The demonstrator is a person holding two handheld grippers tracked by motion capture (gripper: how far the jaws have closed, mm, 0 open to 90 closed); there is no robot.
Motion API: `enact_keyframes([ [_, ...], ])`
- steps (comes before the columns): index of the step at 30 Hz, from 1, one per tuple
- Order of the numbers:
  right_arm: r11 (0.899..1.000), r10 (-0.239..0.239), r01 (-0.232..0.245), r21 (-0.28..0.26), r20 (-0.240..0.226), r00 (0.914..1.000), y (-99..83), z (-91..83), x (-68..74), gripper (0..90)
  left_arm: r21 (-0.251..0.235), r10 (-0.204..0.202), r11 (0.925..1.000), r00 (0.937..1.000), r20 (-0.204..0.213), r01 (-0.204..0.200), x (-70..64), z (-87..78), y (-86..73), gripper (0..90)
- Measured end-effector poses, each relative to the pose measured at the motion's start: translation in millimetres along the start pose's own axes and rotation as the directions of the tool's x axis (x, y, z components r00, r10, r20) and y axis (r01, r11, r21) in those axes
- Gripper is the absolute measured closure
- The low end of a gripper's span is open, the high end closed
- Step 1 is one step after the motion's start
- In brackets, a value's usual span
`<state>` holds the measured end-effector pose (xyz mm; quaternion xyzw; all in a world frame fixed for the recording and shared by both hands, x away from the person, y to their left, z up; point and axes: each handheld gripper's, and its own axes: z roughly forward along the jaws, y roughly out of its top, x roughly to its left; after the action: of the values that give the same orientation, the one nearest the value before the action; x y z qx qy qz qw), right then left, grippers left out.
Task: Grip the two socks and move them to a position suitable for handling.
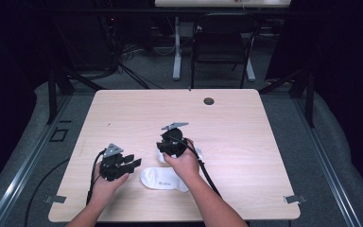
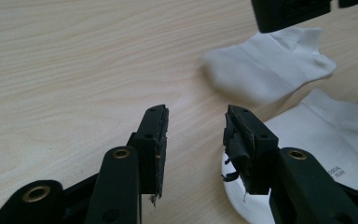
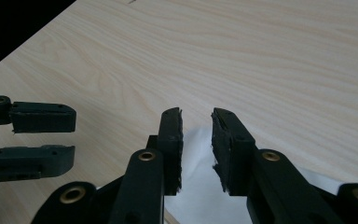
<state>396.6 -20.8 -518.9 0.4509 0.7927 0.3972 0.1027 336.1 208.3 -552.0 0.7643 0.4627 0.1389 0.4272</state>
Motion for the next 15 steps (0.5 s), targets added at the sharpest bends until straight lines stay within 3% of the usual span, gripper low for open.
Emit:
enact_keyframes([
  [2, 0.999, -0.024, 0.024, -0.025, 0.022, 0.9995, -1.0, -9.8, -4.7, 73.2, -0.001, 0.0, 1.0, 1.0, 0.0, 0.0, -0.2, 1.1, 0.0, 58.2],
  [8, 0.999, -0.018, 0.021, -0.033, 0.081, 0.9965, -15.0, -33.1, -37.6, 73.1, 0.009, 0.012, 0.9999, 0.9999, 0.007, -0.012, -5.3, 8.3, 6.0, 57.9],
  [10, 0.999, -0.012, 0.017, -0.047, 0.106, 0.9943, -22.3, -37.0, -47.9, 71.9, 0.013, -0.001, 0.9999, 0.9998, 0.02, 0.0, -7.6, 14.9, 10.7, 57.5],
  [15, 0.998, 0.037, -0.031, -0.049, 0.125, 0.9915, -40.0, -46.1, -73.5, 69.9, 0.03, 0.028, 0.9991, 0.9995, 0.017, -0.029, -14.3, 32.1, 22.1, 57.5],
])
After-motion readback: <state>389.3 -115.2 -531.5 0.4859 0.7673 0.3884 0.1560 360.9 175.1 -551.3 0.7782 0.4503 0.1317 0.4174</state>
